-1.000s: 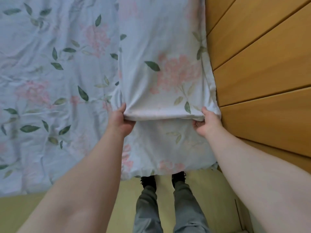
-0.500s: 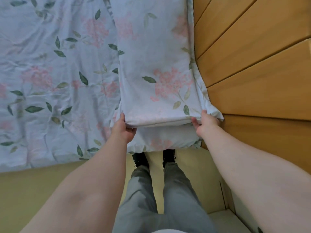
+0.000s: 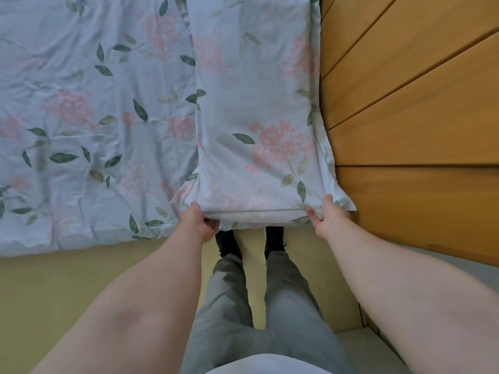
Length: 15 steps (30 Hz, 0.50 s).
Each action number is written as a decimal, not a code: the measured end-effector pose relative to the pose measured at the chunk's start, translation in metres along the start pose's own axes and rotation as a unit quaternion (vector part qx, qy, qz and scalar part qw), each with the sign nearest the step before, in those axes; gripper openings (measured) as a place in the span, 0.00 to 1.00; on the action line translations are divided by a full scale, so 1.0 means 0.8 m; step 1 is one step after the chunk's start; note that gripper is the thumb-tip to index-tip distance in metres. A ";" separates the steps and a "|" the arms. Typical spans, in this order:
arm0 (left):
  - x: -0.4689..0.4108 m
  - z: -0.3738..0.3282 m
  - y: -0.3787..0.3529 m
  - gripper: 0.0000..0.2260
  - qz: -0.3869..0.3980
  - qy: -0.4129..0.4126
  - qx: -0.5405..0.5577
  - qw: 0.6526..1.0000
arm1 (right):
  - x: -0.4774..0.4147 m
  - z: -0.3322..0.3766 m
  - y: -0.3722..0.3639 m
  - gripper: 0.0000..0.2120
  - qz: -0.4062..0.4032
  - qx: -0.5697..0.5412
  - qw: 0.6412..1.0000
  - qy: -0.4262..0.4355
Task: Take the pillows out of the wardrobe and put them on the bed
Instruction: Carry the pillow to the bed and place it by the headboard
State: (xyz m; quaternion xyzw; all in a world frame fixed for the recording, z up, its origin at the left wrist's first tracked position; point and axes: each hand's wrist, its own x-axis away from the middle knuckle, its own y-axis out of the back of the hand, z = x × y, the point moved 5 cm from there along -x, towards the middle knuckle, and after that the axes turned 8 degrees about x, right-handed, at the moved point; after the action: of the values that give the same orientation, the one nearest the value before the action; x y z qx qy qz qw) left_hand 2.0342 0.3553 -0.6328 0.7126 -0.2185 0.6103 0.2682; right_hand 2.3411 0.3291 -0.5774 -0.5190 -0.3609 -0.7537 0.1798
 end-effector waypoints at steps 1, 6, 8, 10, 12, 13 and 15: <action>-0.006 0.000 0.004 0.08 0.001 0.001 -0.017 1.000 | -0.002 -0.002 -0.002 0.21 0.002 0.014 1.000 -0.007; -0.015 0.003 0.016 0.11 -0.022 -0.007 -0.184 0.983 | -0.040 -0.014 -0.013 0.17 0.013 0.068 0.997 -0.036; -0.012 0.007 0.028 0.22 -0.053 0.013 -0.266 0.963 | -0.045 -0.023 -0.013 0.18 -0.003 0.086 0.993 -0.082; -0.004 0.006 0.030 0.25 -0.036 0.016 -0.292 0.956 | -0.037 -0.025 -0.024 0.16 0.024 0.100 0.990 -0.092; 0.011 0.001 0.023 0.23 -0.010 -0.015 -0.294 0.956 | -0.016 -0.016 -0.036 0.13 0.064 0.144 0.987 -0.044; 0.024 -0.004 0.018 0.20 0.003 -0.043 -0.306 0.951 | -0.006 -0.009 -0.040 0.17 0.066 0.176 0.982 -0.014; 0.062 -0.015 0.005 0.11 0.032 -0.105 -0.335 0.936 | 0.014 0.008 -0.050 0.21 0.062 0.244 0.966 0.060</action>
State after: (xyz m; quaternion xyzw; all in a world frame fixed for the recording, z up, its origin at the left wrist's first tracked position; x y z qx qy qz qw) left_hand 2.0306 0.3607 -0.5819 0.6341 -0.4599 0.4315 0.4475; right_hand 2.3150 0.3619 -0.5798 -0.4343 -0.4899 -0.6600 0.3685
